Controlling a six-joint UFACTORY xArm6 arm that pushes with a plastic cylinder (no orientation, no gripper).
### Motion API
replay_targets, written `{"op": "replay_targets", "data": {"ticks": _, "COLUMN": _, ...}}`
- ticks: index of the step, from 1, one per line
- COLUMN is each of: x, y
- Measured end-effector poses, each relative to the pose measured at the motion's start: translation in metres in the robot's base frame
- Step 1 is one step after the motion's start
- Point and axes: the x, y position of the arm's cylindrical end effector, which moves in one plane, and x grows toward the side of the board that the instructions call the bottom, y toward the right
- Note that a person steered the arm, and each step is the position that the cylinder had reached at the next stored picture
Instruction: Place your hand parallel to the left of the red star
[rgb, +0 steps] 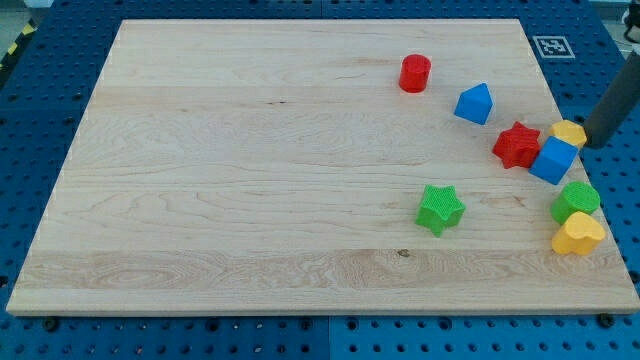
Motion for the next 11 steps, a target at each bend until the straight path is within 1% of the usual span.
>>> {"op": "replay_targets", "data": {"ticks": 1, "x": 0.0, "y": -0.017}}
{"op": "replay_targets", "data": {"ticks": 2, "x": 0.0, "y": -0.018}}
{"op": "replay_targets", "data": {"ticks": 3, "x": -0.028, "y": -0.012}}
{"op": "replay_targets", "data": {"ticks": 5, "x": -0.072, "y": -0.023}}
{"op": "replay_targets", "data": {"ticks": 6, "x": -0.121, "y": -0.051}}
{"op": "replay_targets", "data": {"ticks": 7, "x": -0.159, "y": -0.107}}
{"op": "replay_targets", "data": {"ticks": 8, "x": -0.162, "y": -0.189}}
{"op": "replay_targets", "data": {"ticks": 9, "x": -0.146, "y": -0.249}}
{"op": "replay_targets", "data": {"ticks": 10, "x": -0.093, "y": -0.258}}
{"op": "replay_targets", "data": {"ticks": 11, "x": -0.027, "y": -0.241}}
